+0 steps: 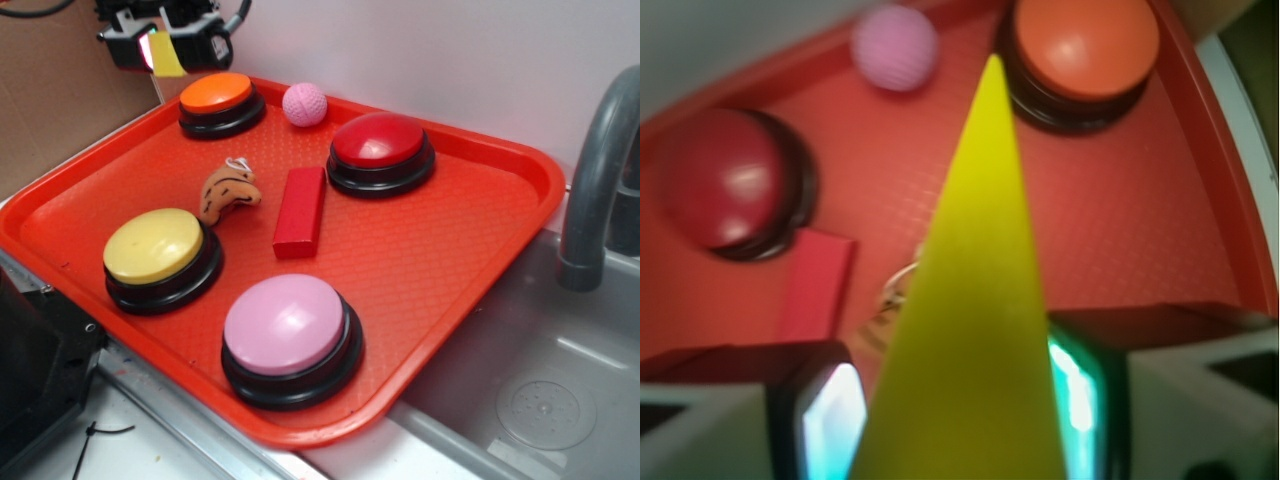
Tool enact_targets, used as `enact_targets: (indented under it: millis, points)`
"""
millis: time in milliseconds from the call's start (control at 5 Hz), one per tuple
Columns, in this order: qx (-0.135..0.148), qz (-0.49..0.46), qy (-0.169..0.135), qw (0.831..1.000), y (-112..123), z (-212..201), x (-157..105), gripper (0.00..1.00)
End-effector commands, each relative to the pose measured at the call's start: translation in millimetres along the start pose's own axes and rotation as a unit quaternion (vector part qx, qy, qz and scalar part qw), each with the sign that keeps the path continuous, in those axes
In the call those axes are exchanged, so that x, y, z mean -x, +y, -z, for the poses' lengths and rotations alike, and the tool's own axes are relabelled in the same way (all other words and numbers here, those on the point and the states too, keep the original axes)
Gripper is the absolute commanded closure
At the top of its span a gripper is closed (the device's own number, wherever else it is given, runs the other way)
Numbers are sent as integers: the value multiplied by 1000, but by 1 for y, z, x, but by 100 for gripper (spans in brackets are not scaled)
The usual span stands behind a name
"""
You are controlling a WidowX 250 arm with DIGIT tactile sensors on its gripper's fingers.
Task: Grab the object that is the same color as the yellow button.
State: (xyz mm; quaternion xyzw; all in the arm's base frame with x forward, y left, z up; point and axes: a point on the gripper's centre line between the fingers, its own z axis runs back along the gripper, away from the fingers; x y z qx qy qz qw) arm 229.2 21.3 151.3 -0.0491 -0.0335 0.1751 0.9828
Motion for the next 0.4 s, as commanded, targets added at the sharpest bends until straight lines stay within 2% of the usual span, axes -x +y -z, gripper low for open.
enact_targets:
  millis: [0, 200]
  points:
    - [-1, 65, -44, 997, -15, -34, 5, 100]
    - [17, -8, -46, 999, -9, -27, 2, 100]
